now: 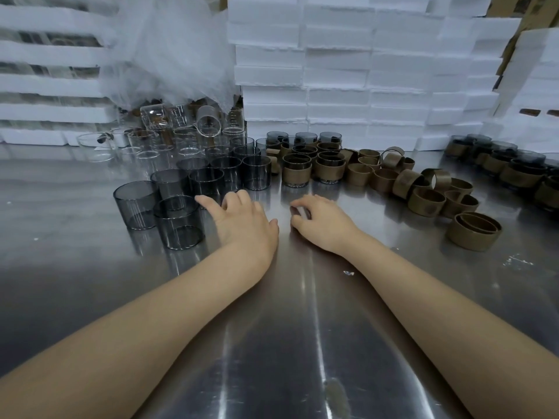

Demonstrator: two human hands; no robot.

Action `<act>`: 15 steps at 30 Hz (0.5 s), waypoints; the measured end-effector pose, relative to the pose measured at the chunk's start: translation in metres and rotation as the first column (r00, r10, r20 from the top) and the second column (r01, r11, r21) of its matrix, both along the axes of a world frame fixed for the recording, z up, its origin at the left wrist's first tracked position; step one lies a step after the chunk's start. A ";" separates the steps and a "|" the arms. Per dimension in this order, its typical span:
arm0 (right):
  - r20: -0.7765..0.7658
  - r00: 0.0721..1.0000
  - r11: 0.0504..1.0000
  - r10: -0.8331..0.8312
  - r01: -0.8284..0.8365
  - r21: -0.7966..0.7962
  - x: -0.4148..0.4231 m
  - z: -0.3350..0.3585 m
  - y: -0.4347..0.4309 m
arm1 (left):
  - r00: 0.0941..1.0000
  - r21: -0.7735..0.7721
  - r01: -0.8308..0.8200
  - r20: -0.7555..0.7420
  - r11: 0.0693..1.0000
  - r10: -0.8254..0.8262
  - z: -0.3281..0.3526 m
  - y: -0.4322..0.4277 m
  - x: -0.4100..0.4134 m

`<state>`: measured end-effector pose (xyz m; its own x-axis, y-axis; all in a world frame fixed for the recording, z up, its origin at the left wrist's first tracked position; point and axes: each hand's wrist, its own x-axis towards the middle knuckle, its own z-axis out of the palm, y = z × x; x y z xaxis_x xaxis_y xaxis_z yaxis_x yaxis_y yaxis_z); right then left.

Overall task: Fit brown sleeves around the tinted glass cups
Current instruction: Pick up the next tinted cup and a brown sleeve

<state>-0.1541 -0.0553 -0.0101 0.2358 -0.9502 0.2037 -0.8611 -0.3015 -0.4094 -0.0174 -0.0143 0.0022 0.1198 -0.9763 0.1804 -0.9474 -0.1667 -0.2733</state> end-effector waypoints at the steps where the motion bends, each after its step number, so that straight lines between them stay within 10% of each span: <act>1: 0.004 1.000 1.000 0.008 -0.008 -0.017 0.000 0.001 0.001 | 1.000 -0.008 0.006 -0.003 1.000 -0.006 0.000 0.000 0.000; 8: 0.004 1.000 0.999 0.031 -0.031 -0.034 -0.001 0.002 0.001 | 1.000 -0.037 0.004 -0.029 0.999 -0.005 -0.002 0.001 0.001; 15: 0.065 0.997 1.000 0.030 -0.029 -0.010 -0.002 0.003 -0.002 | 0.933 -0.269 0.334 -0.041 0.903 -0.357 -0.005 0.003 -0.002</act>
<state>-0.1563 -0.0570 -0.0074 0.2495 -0.9411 0.2281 -0.8236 -0.3301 -0.4613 -0.0198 -0.0114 -0.0028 -0.1901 -0.8818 0.4317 -0.9762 0.1229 -0.1788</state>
